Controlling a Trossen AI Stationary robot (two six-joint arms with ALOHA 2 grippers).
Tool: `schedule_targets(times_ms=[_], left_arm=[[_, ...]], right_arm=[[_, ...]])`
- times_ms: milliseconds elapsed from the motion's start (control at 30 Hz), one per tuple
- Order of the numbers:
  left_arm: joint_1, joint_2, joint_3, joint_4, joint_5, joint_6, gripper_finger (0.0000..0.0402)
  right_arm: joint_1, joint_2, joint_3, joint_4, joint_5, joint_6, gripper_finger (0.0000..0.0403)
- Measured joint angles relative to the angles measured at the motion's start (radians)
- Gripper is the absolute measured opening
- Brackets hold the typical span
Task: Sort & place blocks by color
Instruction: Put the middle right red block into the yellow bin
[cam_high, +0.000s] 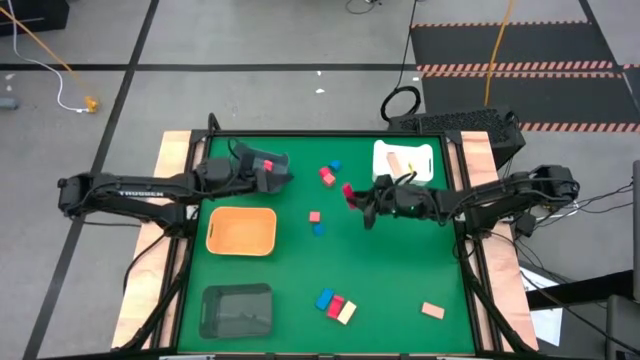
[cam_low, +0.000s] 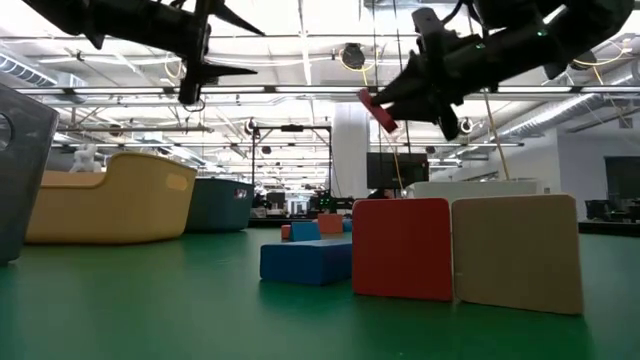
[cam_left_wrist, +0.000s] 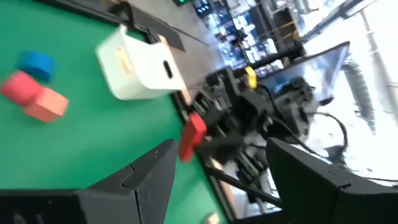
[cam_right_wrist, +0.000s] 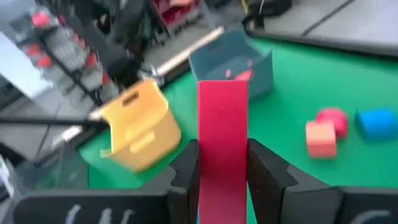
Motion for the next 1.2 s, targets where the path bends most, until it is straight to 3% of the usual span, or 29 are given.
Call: schedule_targets(times_ms=[233,533,767,933,1200], left_arm=[[-0.041,0.132,0.0,0.171,0.001,-0.021,0.025],[-0.041,0.189,0.0,0.273,0.07,-0.065,0.025],[-0.051,0.196,0.0,0.299,0.069,-0.088,0.025],[-0.066,0.249,0.017,0.325,0.072,-0.107,0.025],[-0.049,0.34,0.126,0.293,0.187,-0.061,0.025]], right_arm=[[-0.023,-0.001,0.073,-0.011,-0.003,-0.096,0.008],[-0.023,0.002,0.298,-0.376,-0.002,-0.289,0.008],[-0.023,0.017,0.312,-0.434,-0.012,-0.254,0.008],[-0.022,0.062,0.312,-0.359,-0.04,-0.232,0.008],[-0.014,0.126,0.378,-0.446,-0.104,-0.213,0.008]])
